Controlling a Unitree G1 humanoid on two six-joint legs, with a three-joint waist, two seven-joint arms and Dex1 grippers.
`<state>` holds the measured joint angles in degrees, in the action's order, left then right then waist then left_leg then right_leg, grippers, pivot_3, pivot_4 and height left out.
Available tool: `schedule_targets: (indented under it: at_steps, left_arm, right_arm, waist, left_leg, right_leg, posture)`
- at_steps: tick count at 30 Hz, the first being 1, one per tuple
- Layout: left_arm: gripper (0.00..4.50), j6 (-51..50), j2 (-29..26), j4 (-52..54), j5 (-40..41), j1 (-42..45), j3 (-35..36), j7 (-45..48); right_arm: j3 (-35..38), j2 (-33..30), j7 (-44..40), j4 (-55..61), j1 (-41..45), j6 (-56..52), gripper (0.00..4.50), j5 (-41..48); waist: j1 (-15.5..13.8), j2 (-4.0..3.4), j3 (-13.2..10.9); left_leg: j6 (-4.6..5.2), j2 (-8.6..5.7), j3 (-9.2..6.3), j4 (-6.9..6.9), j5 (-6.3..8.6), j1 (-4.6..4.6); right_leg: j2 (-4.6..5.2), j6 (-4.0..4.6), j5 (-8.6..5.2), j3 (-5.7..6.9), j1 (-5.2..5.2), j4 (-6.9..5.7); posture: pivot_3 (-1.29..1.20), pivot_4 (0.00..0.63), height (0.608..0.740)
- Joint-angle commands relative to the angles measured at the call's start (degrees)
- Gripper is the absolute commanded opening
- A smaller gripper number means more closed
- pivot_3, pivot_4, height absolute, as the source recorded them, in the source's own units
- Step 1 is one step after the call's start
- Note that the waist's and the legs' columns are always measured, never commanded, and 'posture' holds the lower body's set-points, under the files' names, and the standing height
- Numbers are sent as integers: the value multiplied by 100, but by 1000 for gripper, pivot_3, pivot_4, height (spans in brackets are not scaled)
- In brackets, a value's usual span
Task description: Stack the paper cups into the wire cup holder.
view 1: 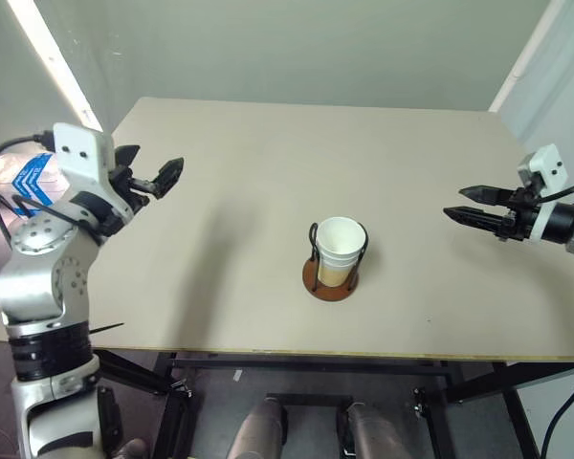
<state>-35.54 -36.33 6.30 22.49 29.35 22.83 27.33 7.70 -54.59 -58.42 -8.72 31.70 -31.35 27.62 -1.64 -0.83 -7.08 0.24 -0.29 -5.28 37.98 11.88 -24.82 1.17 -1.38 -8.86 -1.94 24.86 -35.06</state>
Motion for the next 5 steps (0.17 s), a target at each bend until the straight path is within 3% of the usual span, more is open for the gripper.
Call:
schedule_targets:
  at_steps: [1, 5]
  left_arm:
    - [4101, 172, 51, 150, 85, 41, 106, -139]
    - [4101, 184, 129, 93, 55, 142, -29, -236]
  right_arm:
    - [267, 113, 384, -8, 33, 206, 2986, -191]
    - [386, 266, 627, -41, 0, 200, 2986, -242]
  waist:
    - [2, 0, 0]
    - [0, 0, 0]
  left_leg:
    - [-1, 0, -1, -2, 1, 0]
    - [-5, 0, -1, -3, 8, -5]
  right_leg:
    - [-1, 1, -1, 0, 0, 2]
    - [-1, 3, -4, 1, 4, 6]
  posture:
    - [0, 150, 740]
    - [0, 150, 740]
